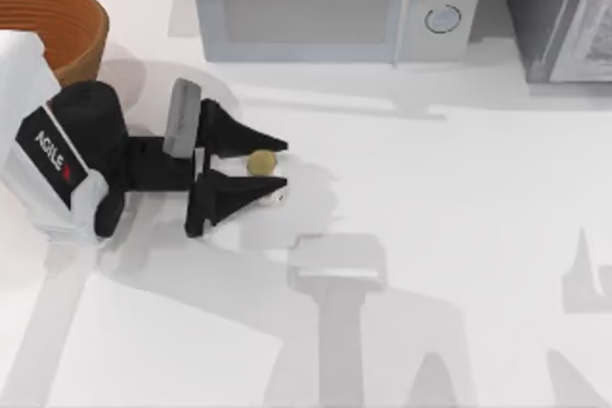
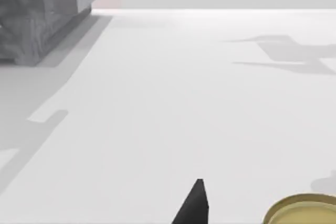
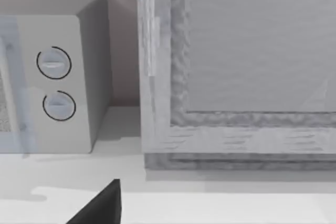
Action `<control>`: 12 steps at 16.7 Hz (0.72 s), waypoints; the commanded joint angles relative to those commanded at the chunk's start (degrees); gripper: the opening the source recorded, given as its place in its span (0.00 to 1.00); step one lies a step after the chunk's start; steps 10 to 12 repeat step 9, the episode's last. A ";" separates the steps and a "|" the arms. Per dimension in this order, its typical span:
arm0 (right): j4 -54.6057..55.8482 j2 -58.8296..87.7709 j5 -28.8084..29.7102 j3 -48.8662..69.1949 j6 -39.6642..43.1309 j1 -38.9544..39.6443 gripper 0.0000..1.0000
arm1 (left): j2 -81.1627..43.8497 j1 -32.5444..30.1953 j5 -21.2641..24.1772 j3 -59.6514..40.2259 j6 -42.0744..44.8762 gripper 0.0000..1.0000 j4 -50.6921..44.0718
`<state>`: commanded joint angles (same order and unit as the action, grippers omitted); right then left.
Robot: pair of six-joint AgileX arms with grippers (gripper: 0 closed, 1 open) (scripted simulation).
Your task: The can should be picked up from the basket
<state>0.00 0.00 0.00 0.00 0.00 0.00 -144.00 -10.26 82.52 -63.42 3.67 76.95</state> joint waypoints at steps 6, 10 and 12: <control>0.00 0.00 0.00 0.00 0.00 0.00 1.00 | 0.00 0.00 0.00 0.00 0.00 1.00 0.00; 0.00 0.00 0.00 0.00 0.00 0.00 1.00 | 0.00 0.00 0.00 0.00 0.00 1.00 0.00; 0.00 0.00 0.00 0.00 0.00 0.00 1.00 | 0.00 0.00 0.00 0.00 0.00 1.00 0.00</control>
